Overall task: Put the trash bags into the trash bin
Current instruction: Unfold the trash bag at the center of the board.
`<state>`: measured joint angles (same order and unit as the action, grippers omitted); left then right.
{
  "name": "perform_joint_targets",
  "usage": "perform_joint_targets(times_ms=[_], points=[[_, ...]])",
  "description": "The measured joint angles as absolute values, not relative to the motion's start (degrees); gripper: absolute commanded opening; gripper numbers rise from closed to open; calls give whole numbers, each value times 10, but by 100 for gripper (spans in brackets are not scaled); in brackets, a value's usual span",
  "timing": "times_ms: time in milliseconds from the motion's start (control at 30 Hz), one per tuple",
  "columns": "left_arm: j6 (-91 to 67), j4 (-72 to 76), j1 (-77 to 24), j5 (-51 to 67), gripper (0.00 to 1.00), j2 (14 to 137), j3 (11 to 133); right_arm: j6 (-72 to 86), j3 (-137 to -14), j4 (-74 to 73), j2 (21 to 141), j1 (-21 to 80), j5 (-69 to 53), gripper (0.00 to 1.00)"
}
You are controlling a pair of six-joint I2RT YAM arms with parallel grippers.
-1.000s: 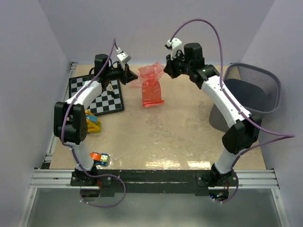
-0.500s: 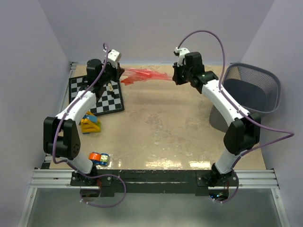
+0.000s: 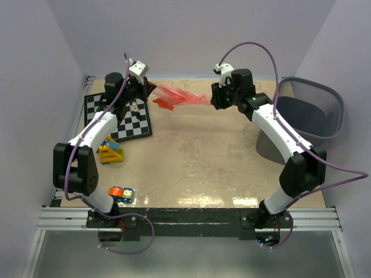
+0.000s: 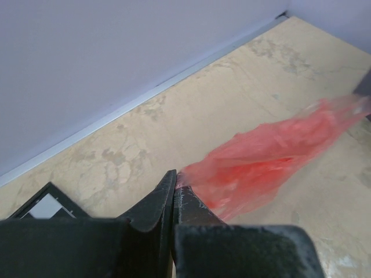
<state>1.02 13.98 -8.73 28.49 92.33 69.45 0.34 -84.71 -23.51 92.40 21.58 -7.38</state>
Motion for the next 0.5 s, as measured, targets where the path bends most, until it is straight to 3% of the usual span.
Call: perform_joint_targets(times_ms=[133,267,500], points=[[17,141,-85,370,0,923,696,-85,-875,-258,926,211,-214,72],[55,118,-87,441,0,923,709,-179,-921,-256,926,218,-329,73],[136,58,-88,514,0,910,751,-303,-976,-274,955,245,-406,74]])
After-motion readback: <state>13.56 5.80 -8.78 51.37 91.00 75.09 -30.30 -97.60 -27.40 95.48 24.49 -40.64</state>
